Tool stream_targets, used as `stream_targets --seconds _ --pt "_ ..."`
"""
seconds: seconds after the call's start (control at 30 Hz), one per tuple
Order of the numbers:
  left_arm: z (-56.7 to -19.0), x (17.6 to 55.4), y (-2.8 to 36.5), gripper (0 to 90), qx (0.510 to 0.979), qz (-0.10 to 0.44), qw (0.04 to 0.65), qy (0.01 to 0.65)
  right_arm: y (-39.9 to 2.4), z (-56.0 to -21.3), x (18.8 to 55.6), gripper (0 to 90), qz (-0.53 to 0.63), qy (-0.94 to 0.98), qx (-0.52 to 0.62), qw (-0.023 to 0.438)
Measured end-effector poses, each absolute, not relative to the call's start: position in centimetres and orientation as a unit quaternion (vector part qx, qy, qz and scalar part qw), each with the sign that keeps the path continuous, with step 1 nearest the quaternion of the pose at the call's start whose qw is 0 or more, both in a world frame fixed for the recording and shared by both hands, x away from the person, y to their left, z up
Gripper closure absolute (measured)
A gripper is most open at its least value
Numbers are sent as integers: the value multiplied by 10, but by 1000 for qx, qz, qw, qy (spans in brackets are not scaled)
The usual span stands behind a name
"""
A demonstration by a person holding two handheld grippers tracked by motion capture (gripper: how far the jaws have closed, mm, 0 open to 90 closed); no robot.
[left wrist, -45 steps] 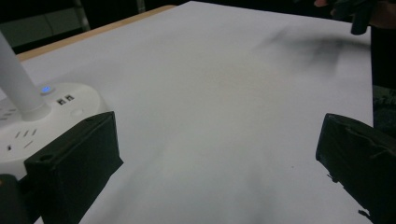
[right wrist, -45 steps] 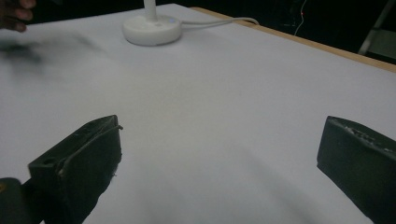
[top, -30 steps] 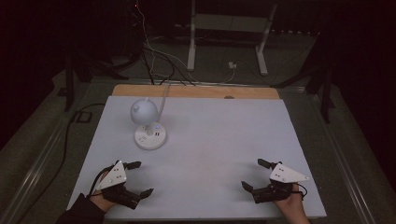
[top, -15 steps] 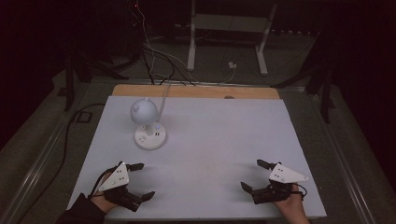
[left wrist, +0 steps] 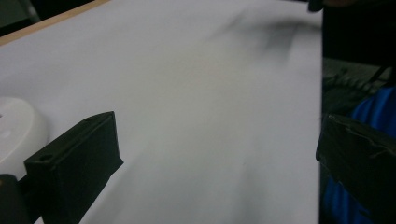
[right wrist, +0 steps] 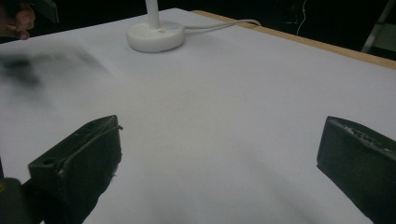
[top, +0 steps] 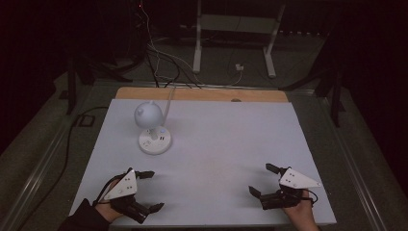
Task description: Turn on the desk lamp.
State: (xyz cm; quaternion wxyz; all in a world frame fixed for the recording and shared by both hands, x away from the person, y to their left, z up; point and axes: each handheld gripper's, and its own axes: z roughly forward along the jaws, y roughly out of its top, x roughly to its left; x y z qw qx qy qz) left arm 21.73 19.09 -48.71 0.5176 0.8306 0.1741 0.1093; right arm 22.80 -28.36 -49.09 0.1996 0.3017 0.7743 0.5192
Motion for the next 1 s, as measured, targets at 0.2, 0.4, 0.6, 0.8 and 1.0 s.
stream_targets --seconds 0.2,0.4,0.6,0.8,1.0 --pt "-477 218 187 3 831 107 520 167 -283 -489 227 0 525 770 302 199" --pt "-463 222 185 3 824 112 532 162 -283 -489 227 0 529 767 304 197" --pt "-450 229 180 3 818 118 539 163 -283 -488 226 0 534 764 304 197" --pt "-441 240 174 3 812 132 541 176 -284 -488 226 0 535 763 307 195" --pt "-437 253 172 3 805 151 535 207 -284 -488 226 0 538 761 307 193"
